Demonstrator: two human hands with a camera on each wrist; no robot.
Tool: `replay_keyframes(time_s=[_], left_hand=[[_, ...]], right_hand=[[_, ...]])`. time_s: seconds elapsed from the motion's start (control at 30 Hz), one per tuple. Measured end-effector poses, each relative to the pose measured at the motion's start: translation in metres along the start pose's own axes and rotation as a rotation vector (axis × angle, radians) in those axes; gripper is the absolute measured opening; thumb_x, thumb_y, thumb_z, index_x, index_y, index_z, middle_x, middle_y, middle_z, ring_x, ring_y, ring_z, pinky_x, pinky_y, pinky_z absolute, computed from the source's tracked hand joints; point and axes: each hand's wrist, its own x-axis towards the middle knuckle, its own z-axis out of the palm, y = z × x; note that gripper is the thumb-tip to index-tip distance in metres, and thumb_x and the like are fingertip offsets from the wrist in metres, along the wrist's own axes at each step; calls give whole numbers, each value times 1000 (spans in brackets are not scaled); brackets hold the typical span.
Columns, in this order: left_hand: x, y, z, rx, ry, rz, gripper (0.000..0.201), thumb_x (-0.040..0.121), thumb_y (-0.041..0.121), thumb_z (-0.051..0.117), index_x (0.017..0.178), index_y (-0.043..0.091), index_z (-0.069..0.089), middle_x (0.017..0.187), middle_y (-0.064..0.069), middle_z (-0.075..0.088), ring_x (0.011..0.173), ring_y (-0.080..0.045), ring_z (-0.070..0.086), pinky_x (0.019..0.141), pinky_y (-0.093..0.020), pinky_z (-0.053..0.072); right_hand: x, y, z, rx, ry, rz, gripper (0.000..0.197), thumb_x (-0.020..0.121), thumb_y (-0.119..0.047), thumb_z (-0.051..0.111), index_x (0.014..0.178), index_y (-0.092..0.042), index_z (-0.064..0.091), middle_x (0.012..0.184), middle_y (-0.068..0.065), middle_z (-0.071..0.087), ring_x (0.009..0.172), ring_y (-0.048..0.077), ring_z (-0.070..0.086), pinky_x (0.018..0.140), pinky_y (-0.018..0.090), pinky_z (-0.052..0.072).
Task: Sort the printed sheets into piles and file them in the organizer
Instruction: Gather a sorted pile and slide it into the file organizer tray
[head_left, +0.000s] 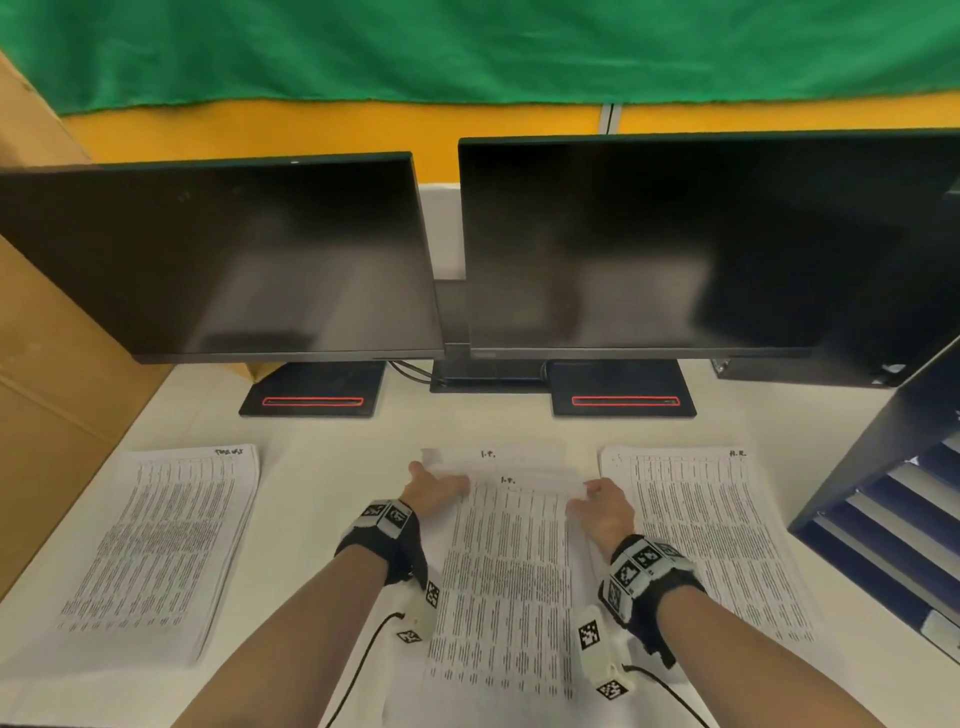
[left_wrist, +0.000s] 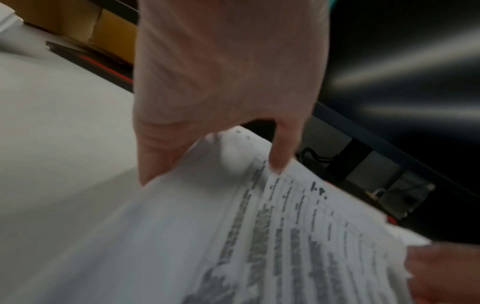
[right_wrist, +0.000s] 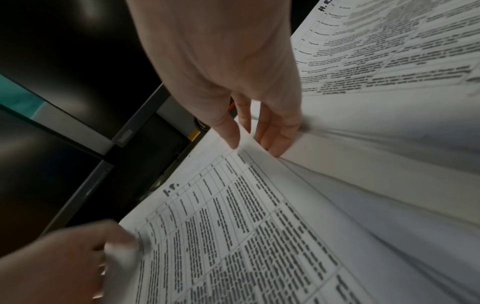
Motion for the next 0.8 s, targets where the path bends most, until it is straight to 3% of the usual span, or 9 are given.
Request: replay_keyframes(time_s=[0.07,0.2,0.27,0.33,0.4,0.47,0.57,0.7,0.8], left_hand=[[0,6,-2,112,-19,45,83,80,11,63,140,6,5,124,-17,46,120,-37,47,96,-44,46],[-8,24,-12,31,3,308,58,80,4,65,126,14,30,114,-11,52,113,-34,54,95,-45,48],[-23,42,-23,-77,-23,464,46,82,6,62,119,19,38,116,-8,56,106,-29,59,87,-44,53],[-41,61,-37,-154,-38,612,36,84,7,60,116,19,49,113,-6,62,100,-26,64,84,-44,55],[-60,80,-49,-239,6,747,27,86,7,56,111,19,56,106,-4,66,97,-23,66,78,-37,56],[-79,96,-55,-315,115,886,25,92,11,51,115,20,55,109,0,65,100,-14,64,78,-29,53],[-103,114,-50,-439,281,1035,20,99,17,42,117,23,42,108,7,60,95,1,63,74,-19,54],[-117,116,-24,-522,485,1149,16,100,15,33,114,24,33,116,-4,54,103,-12,60,77,-23,56],[-102,99,-2,-494,525,1130,30,99,10,36,118,32,30,120,-1,50,108,-11,56,84,-24,52]], right_hand=[[-2,-4,-1,63,-52,26,49,86,-2,54,133,-7,45,135,12,51,119,27,51,102,35,43],[-3,-5,-13,250,-87,22,68,83,4,59,143,-7,29,144,14,41,130,29,42,108,39,37],[-8,-13,-27,397,-66,-29,55,78,4,66,128,-6,44,136,18,49,123,34,50,104,46,41],[-15,-32,-46,582,-167,-78,33,78,-1,69,109,-5,57,123,22,61,108,34,62,92,46,51],[-23,-59,-67,758,-347,-133,33,84,-6,64,117,-4,59,119,17,65,103,28,67,87,40,53],[-30,-89,-84,842,-415,-236,34,89,-6,59,123,-3,57,121,15,65,108,28,65,94,45,50],[-46,-127,-99,897,-278,-394,28,89,-5,58,116,-6,63,118,12,67,109,26,64,94,44,50],[-65,-145,-87,817,-127,-546,16,86,-6,62,95,-18,69,105,9,70,102,28,64,90,45,51],[-62,-134,-69,710,-17,-534,17,83,-7,64,96,-18,63,102,8,67,100,27,62,87,40,51]])
